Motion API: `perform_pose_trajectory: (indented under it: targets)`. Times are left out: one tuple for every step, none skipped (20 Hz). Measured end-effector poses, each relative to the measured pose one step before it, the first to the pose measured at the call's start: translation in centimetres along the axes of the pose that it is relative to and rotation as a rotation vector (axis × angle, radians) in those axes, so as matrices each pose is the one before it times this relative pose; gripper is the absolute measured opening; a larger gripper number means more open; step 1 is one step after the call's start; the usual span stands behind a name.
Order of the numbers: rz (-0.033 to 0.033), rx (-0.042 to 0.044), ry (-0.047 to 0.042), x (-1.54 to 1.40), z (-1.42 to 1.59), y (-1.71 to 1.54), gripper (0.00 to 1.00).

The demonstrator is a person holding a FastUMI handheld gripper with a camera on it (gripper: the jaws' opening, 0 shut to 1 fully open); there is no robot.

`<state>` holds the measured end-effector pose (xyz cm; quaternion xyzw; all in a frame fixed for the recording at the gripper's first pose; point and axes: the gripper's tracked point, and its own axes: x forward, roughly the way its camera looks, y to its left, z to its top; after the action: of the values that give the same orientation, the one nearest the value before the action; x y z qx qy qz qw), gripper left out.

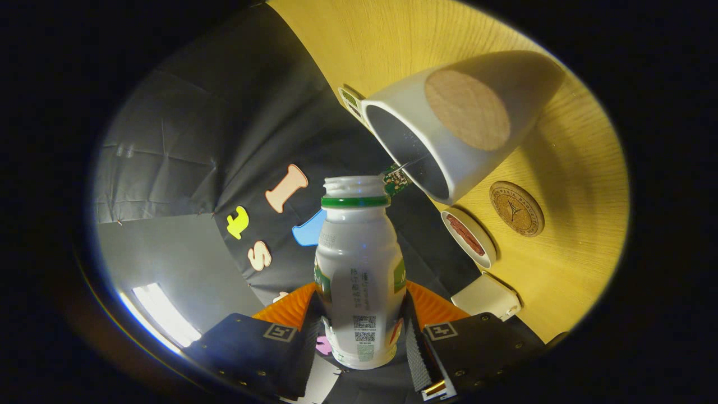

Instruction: Take the bottle from table, then pour the juice into the cup, finally place the bottle on the coaster

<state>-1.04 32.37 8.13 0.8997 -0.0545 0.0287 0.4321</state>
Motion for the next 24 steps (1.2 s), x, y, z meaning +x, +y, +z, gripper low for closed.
perform_pose_trajectory:
  targets:
    - [-0.00333, 0.00651, -0.00799, -0.12, 0.188, 0.082, 0.68]
    - [-0.00243, 0.00849, -0.00982, -0.136, 0.223, -0.008, 0.68]
    - [-0.00259, 0.01015, -0.01081, -0.027, 0.424, 0.218, 0.68]
    - [-0.00277, 0.00973, -0.00805, 0.116, 0.194, 0.058, 0.68]
    - [-0.00354, 0.00853, -0.0064, 0.399, -0.062, 0.136, 0.68]
    - [-0.0017, 0.00745, -0.0043, 0.21, 0.214, 0.103, 0.68]
    - [-0.00151, 0.00701, -0.00374, 0.076, -0.017, 0.114, 0.68]
    - [-0.00046, 0.00691, -0.00496, 0.099, -0.003, -0.133, 0.68]
    - [0.00086, 0.00734, -0.00604, -0.044, 0.142, 0.046, 0.68]
    - [-0.00224, 0.00708, -0.00487, -0.043, 0.16, -0.069, 0.68]
    - [-0.00294, 0.0056, -0.00332, -0.029, -0.028, 0.042, 0.68]
    - [-0.00393, 0.00111, 0.00064, -0.091, 0.009, -0.168, 0.68]
    - [-0.00406, -0.00083, 0.00108, -0.127, -0.085, -0.038, 0.68]
    - [-0.00194, 0.00342, -0.00118, -0.014, -0.054, 0.042, 0.68]
    - [-0.00007, 0.00524, 0.00102, 0.318, 0.008, 0.034, 0.68]
    - [0.00028, 0.00337, 0.00026, 0.214, -0.099, -0.047, 0.68]
    - [0.0005, 0.00087, -0.00037, -0.042, 0.037, 0.033, 0.68]
    - [-0.00241, 0.00281, -0.00238, -0.011, 0.015, -0.19, 0.68]
    - [-0.00172, 0.00529, -0.00377, -0.086, 0.043, -0.006, 0.68]
    - [-0.00216, 0.00626, -0.00398, -0.048, 0.084, -0.087, 0.68]
    - [-0.00106, 0.00095, -0.00129, 0.074, -0.117, 0.132, 0.68]
    - [-0.00139, -0.0011, 0.00038, -0.059, 0.022, -0.072, 0.68]
    - [-0.00127, -0.00063, 0.00119, 0.075, -0.197, 0.037, 0.68]
    - [-0.00169, 0.00131, -0.00002, -0.057, -0.078, -0.082, 0.68]
